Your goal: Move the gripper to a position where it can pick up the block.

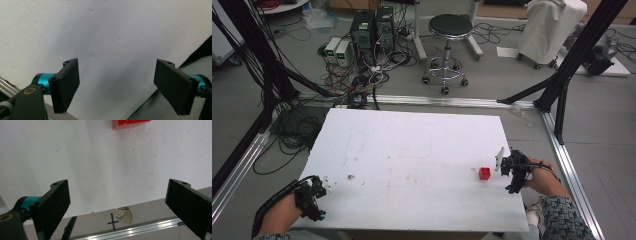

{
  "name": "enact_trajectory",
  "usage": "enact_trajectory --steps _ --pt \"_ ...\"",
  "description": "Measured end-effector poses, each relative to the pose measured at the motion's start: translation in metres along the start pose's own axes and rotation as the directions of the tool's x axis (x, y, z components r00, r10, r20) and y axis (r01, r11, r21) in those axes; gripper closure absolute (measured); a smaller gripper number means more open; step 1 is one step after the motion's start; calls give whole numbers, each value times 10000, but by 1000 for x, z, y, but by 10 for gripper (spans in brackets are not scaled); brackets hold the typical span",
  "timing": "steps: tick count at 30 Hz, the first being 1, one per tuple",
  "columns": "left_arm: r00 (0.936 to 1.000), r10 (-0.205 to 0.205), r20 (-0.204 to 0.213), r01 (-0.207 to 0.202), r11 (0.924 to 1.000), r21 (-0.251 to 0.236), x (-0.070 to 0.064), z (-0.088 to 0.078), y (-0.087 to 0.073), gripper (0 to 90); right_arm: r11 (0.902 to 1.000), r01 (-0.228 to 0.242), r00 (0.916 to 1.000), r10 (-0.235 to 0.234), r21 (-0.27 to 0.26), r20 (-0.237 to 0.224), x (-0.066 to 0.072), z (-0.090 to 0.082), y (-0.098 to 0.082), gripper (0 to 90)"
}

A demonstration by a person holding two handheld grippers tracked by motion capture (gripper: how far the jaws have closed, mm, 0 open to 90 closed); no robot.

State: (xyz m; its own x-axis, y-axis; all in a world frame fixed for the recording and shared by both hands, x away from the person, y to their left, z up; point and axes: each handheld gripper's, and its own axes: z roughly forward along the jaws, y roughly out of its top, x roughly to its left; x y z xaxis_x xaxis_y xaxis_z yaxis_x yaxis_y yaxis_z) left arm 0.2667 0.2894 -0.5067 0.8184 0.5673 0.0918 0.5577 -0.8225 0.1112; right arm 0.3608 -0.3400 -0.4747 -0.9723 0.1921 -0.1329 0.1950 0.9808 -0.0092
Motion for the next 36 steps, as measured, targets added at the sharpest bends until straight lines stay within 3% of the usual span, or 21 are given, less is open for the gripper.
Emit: enact_trajectory --steps 3,13,36 --pt "10000 6 7 -6 10000 -9 0 1 0 211 9990 448 9988 -447 29 -177 -6 1 4 52" --pt "10000 19 47 -19 10000 20 0 2 0 211 9959 900 9952 -895 102 -396 -19 4 21 52" --pt "10000 -58 49 58 10000 -58 -1 1 0 210 9874 1557 9834 -1577 -296 -897 -29 22 61 51"
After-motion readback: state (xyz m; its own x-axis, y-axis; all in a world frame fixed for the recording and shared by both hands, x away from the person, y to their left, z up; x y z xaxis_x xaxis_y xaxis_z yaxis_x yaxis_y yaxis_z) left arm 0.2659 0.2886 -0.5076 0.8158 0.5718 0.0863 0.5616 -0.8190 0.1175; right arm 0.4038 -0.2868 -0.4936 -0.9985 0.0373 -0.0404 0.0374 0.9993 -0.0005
